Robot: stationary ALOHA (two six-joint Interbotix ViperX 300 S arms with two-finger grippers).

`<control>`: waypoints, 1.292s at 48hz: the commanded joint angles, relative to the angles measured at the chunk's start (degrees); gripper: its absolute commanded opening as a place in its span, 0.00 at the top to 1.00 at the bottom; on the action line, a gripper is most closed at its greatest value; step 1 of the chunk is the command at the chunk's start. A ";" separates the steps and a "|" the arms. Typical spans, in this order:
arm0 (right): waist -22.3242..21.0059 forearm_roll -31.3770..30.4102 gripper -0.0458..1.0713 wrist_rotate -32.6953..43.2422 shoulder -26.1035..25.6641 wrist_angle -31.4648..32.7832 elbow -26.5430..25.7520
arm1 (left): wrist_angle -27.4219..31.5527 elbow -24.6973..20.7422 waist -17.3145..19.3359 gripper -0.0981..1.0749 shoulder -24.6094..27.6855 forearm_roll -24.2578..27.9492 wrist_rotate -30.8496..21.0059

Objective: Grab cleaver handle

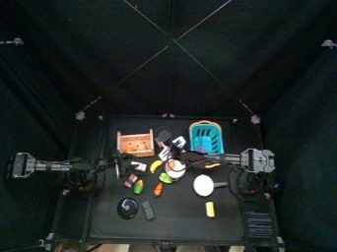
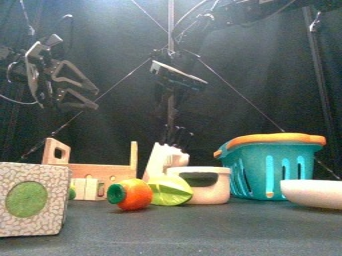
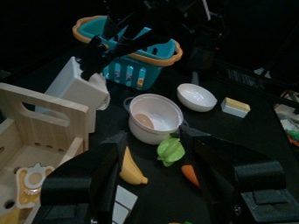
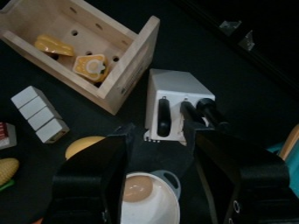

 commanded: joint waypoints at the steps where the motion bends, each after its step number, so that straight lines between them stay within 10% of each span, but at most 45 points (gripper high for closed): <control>1: -0.26 0.00 0.21 0.09 -2.46 -1.23 -0.44 | -0.53 -0.62 -0.09 0.17 0.09 0.18 0.09; 62: -3.60 1.67 0.22 0.00 -1.58 -8.61 4.39 | -0.35 -0.44 -0.09 0.17 0.00 0.09 0.09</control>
